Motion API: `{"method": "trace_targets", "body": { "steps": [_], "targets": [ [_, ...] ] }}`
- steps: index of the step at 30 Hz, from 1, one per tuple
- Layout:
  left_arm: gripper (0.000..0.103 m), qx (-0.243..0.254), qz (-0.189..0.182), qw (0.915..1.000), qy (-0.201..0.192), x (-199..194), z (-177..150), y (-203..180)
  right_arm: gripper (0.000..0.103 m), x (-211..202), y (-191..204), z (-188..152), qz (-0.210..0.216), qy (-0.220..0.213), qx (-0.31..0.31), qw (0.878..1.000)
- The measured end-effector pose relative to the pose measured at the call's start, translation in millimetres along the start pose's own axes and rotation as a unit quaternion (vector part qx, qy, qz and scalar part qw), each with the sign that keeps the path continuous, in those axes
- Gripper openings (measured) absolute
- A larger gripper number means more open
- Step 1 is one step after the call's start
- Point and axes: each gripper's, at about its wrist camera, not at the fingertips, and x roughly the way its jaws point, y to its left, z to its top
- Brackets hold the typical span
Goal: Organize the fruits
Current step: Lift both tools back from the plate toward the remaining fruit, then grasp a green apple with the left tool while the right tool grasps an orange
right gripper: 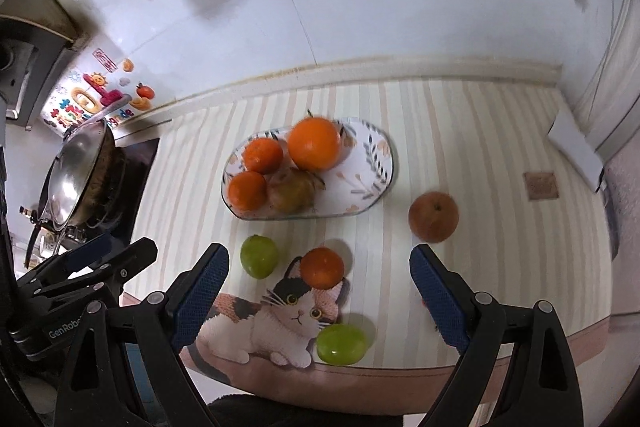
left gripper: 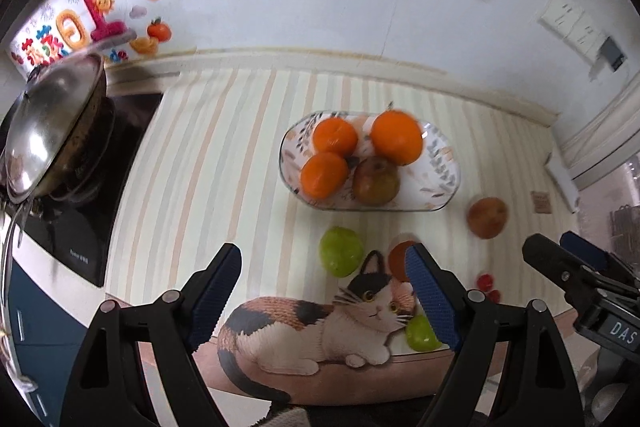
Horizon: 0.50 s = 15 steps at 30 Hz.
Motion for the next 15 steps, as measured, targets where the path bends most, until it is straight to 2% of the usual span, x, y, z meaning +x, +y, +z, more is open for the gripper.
{"method": "trace_targets", "body": {
  "steps": [5, 9, 15],
  "targets": [
    [0.083, 0.011, 0.018, 0.9982, 0.057, 57.6, -1.0, -4.9, 0.093, 62.3, -23.2, -6.6, 0.040, 0.055, 0.035, 0.997],
    [0.083, 0.015, 0.004, 0.9936, 0.112, 109.1, -1.0, -9.9, 0.082, 110.3, -39.5, -15.2, 0.055, 0.095, 0.061, 0.992],
    [0.083, 0.015, -0.013, 0.9854, 0.169, 171.1, 0.7, -13.0, 0.080, 148.6, -48.8, -22.6, 0.059, 0.129, 0.079, 0.987]
  ]
}}
